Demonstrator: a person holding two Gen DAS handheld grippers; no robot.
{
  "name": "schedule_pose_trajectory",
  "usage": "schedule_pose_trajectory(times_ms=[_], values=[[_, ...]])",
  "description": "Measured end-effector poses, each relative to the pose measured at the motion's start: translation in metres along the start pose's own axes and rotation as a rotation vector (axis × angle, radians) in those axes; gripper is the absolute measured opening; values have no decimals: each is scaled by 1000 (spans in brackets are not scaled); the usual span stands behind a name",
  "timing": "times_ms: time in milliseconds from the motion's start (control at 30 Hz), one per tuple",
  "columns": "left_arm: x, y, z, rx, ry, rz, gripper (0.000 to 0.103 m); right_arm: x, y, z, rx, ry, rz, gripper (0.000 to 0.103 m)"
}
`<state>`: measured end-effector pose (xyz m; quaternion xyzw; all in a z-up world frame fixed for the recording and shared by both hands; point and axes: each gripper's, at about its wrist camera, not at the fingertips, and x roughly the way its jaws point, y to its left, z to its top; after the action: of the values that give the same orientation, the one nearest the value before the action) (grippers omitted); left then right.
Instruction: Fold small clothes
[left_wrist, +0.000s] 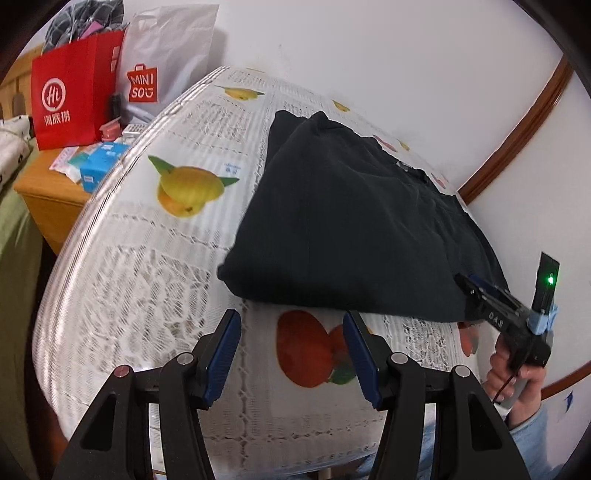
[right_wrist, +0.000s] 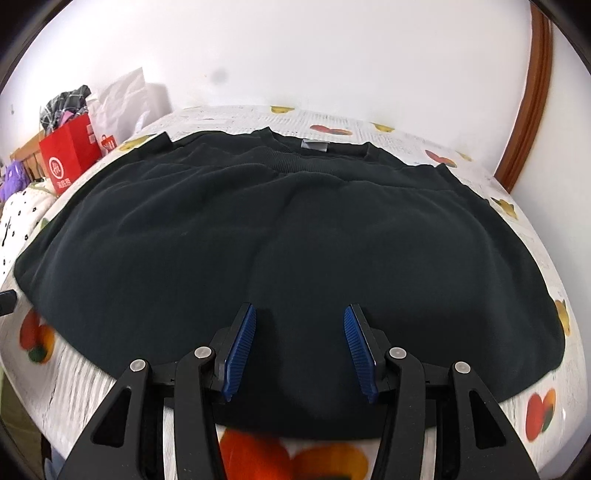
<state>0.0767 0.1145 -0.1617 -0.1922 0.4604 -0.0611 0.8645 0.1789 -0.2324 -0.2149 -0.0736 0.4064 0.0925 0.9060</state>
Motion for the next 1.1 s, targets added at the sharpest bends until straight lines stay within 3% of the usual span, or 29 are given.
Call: schedule_pose_trajectory(times_ms=[167, 267, 367, 533, 633, 767, 900, 967, 1033, 1100], values=[[0, -3, 4, 3, -29, 59, 55, -8, -3, -8, 13, -6, 7, 49], [-8, 4, 8, 8, -50, 123, 55, -20, 16, -5, -59, -25, 26, 50], [-18, 18, 11, 0, -53, 155, 55, -31, 53, 2, -150, -57, 99, 50], [-36, 41, 16, -1, -69, 252, 55, -40, 135, 11, -315, -98, 268, 63], [-46, 55, 19, -11, -84, 267, 55, -43, 180, 8, -432, -133, 311, 68], [-50, 69, 22, -32, -95, 247, 55, -29, 230, 2, -556, -124, 286, 69], [-45, 74, 24, -32, -93, 225, 55, -10, 251, -1, -592, -109, 223, 68], [-43, 75, 24, -33, -94, 212, 55, -8, 252, 2, -588, -118, 213, 54], [-40, 75, 26, -38, -96, 191, 55, -5, 251, 4, -586, -132, 172, 19], [-35, 73, 28, -45, -95, 175, 55, -9, 246, 9, -567, -152, 190, 15]])
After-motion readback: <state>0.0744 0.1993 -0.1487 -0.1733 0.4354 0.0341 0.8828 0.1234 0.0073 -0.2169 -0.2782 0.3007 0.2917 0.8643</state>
